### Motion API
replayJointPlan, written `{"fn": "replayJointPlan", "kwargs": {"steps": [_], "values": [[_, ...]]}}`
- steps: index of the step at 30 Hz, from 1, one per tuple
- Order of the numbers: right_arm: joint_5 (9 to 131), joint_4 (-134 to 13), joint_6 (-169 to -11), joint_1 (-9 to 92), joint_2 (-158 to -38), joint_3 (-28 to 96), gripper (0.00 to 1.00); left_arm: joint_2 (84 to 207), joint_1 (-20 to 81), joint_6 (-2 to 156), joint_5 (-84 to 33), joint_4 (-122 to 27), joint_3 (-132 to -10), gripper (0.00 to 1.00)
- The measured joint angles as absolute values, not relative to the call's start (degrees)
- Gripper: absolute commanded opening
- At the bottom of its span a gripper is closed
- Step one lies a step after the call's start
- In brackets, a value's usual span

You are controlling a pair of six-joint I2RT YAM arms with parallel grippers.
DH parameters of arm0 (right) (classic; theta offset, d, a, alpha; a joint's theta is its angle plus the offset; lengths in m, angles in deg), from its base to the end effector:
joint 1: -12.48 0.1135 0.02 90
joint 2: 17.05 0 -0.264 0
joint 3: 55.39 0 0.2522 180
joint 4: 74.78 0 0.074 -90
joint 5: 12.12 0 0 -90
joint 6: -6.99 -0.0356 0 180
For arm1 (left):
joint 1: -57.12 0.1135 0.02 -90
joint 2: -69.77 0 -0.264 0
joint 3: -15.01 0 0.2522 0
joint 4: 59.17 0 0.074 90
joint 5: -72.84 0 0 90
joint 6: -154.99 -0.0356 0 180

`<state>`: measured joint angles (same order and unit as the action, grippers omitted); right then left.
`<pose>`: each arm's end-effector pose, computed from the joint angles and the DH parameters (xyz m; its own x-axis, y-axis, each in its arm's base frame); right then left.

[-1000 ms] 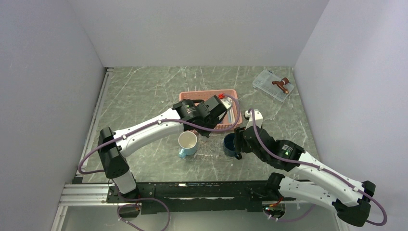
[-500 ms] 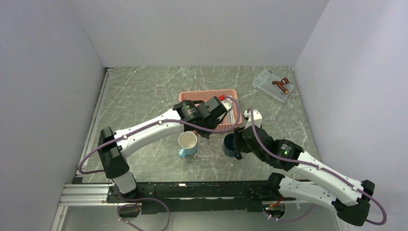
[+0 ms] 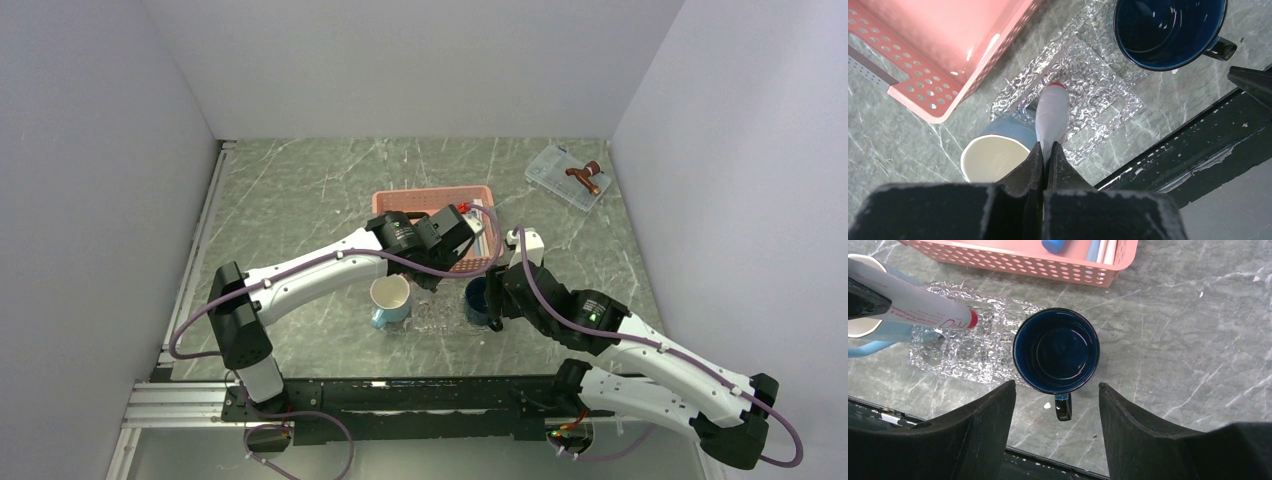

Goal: Prepare toiletry sets of a toothbrush and toothpaste on the tray

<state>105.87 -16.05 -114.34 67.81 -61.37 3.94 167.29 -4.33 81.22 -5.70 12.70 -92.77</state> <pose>0.0996 0.1146 0.2904 -0.6131 -0.0793 -0.7860 -0.2511 0.9629 0.0987 0.1756 -0.3080 0.3244 -0.6317 0.5879 -0.5054 0.6657 0.7454 0.0349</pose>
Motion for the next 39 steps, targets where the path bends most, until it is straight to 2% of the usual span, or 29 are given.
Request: {"fn": "replayJointPlan", "kwargs": {"steps": [39], "values": [[105.8,-16.0,-114.3,67.8,-61.8,3.6,0.65,168.3,-4.4,81.4,-4.8,9.8,-87.9,0.0]]}}
